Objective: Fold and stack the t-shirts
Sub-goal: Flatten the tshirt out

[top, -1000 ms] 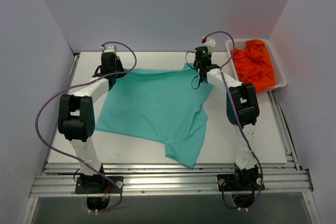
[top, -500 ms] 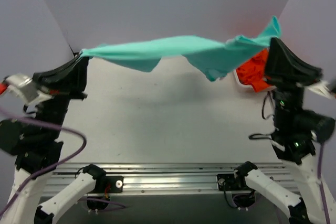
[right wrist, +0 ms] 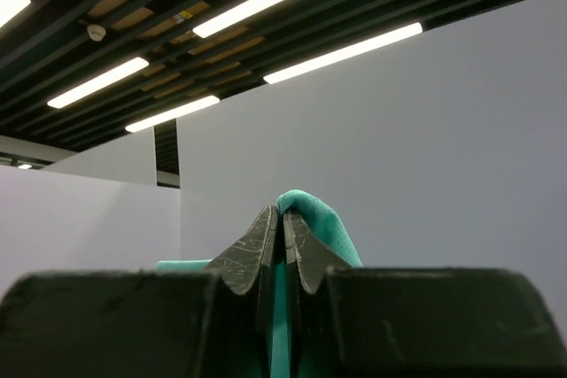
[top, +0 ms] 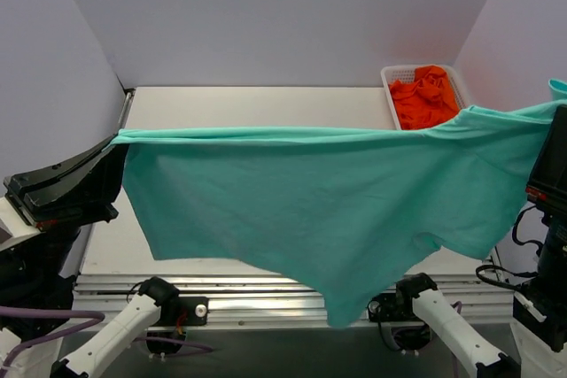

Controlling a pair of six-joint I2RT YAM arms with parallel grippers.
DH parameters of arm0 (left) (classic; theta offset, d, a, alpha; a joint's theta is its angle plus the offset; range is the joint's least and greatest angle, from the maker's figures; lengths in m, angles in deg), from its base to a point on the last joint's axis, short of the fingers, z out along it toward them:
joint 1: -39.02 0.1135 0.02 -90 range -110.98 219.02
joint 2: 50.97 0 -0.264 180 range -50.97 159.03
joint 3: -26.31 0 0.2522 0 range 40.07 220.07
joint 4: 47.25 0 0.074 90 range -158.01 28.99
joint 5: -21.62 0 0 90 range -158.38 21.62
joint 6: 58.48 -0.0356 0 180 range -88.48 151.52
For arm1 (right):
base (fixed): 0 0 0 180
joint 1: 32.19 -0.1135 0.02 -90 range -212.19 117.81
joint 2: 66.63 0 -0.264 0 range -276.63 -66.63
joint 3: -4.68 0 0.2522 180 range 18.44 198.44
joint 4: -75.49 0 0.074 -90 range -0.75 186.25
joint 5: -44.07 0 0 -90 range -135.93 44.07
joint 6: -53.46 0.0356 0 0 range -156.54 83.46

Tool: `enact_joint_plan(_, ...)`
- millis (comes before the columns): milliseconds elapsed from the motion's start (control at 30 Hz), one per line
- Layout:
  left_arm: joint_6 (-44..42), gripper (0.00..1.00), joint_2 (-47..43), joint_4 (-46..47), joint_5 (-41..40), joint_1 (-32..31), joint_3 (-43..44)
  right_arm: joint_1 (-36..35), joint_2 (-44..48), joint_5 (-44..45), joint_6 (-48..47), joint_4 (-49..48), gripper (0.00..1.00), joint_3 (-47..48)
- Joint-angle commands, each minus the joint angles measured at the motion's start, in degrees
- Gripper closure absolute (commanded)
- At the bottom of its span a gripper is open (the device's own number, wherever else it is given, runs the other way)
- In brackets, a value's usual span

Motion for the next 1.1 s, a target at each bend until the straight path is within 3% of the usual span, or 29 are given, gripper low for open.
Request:
enact_joint_plan(0,-0.71,0.98,2.14,-0.97,-5.93,0.43,0.17,2.21,-8.33,-1.06,2.16,5.22,1.0,6.18)
enact_joint_plan(133,-1.15,0.98,5.56,0.26,-14.36,0.43,-5.63,2.22,-16.15,2.53,1.9,9.55,1.0,6.38)
enact_joint_plan(367,0.34,0.98,15.22,9.92,-28.25,1.39,-21.45,2.13,-31.42,11.85,3.13,5.51,1.0,-6.01)
enact_joint_plan(533,7.54,0.98,29.6,20.02,-27.14,9.81,-30.14,2.13,-46.61,18.52,4.89,-0.2,1.0,-13.13)
enact_joint_plan(633,13.43,0.98,41.46,25.83,-25.36,16.5,-30.87,2.22,-58.55,21.42,5.85,-1.88,1.0,-10.0)
enact_joint_plan(800,16.25,0.98,64.66,27.16,-23.0,21.51,-19.29,2.3,-77.83,21.44,7.26,-1.44,1.0,3.44)
enact_joint_plan(833,16.95,0.98,67.59,26.72,-21.86,22.13,-16.48,2.39,-84.04,21.61,7.26,-0.74,1.0,10.17)
enact_joint_plan(1033,20.82,0.98,86.15,12.94,-15.17,26.96,9.09,2.74,-106.41,22.23,6.91,10.67,0.97,39.73)
enact_joint_plan(1067,21.35,0.97,87.82,8.83,-14.73,27.49,12.17,2.74,-108.34,21.97,6.74,11.82,0.6,46.47)
